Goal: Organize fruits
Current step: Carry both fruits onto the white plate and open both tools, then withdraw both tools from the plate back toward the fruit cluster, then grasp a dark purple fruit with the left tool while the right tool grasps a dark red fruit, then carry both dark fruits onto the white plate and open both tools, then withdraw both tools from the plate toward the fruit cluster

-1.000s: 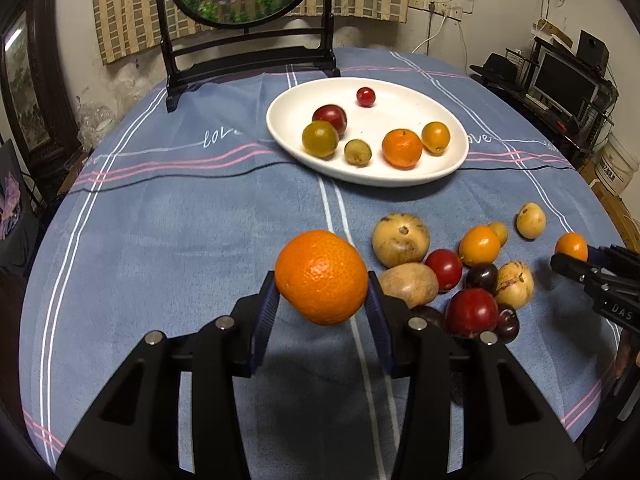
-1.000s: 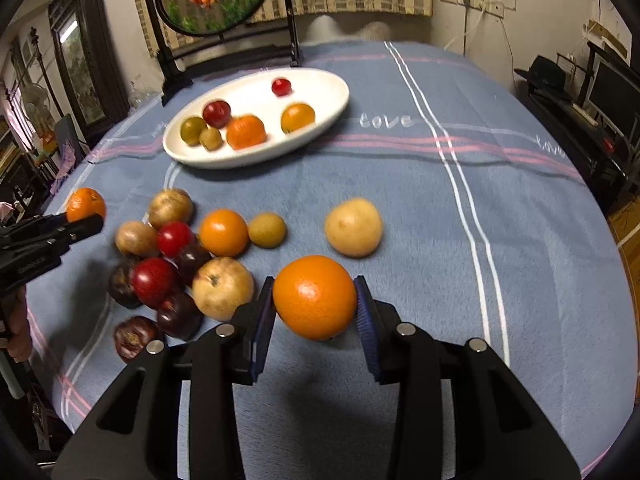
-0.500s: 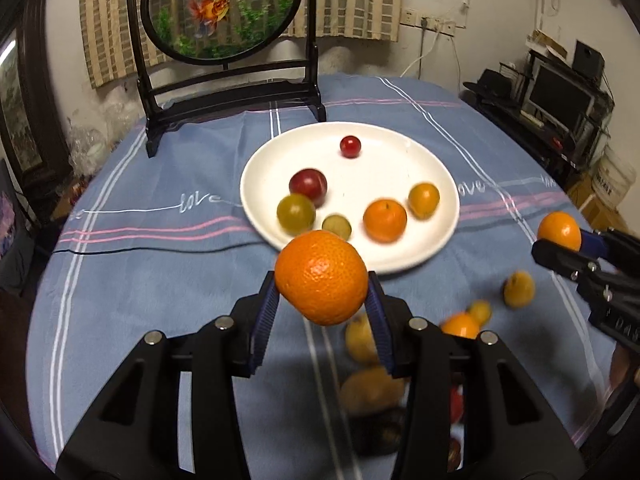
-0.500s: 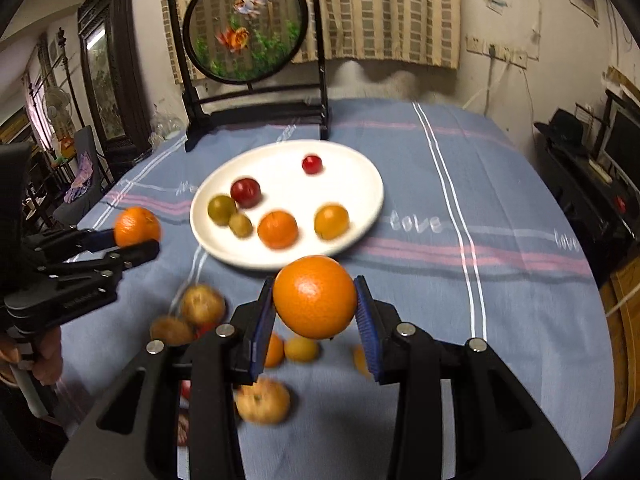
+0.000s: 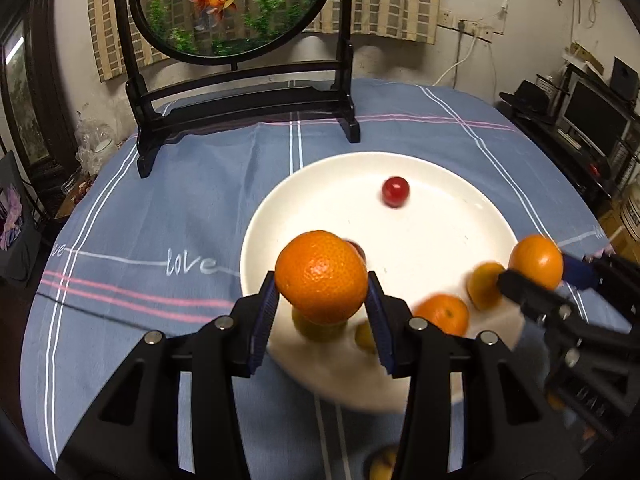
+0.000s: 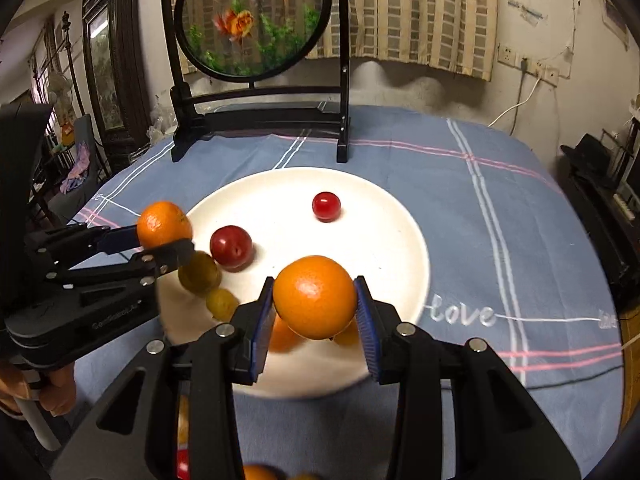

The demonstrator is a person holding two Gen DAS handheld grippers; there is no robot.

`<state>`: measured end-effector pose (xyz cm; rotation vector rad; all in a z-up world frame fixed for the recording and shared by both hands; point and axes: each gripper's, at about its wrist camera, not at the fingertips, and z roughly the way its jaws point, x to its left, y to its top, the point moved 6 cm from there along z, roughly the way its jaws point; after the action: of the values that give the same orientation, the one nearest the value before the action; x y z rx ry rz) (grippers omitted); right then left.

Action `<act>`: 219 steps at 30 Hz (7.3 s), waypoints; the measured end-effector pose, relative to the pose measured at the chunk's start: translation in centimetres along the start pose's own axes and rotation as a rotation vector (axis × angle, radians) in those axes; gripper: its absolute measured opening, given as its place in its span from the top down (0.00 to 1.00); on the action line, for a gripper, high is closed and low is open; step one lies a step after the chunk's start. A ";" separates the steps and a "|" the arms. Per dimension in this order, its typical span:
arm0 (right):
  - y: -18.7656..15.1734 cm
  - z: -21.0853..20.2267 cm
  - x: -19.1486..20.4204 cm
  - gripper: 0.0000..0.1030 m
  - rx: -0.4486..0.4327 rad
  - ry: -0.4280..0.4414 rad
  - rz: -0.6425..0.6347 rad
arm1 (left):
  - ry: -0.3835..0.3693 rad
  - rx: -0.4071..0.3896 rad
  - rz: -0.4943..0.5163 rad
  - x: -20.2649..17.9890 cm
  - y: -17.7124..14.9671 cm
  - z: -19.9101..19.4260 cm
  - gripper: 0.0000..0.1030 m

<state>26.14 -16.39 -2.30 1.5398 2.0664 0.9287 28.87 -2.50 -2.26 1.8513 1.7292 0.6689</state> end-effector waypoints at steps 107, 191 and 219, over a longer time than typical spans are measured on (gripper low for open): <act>-20.2 -10.8 7.4 0.57 0.168 0.147 -0.019 | -0.069 0.080 -0.038 1.7 -19.9 -10.9 0.06; 0.2 3.8 -1.0 0.52 0.025 0.030 0.106 | -0.039 -0.003 -0.072 -0.2 0.6 2.2 0.34; -9.3 -9.7 -1.0 0.30 -0.048 0.028 0.174 | -0.124 -0.151 -0.014 -0.9 -8.1 -11.5 0.07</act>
<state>13.72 -21.57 -2.17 1.7109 1.9379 1.0602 15.10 -2.55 0.93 1.7382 1.5673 0.6460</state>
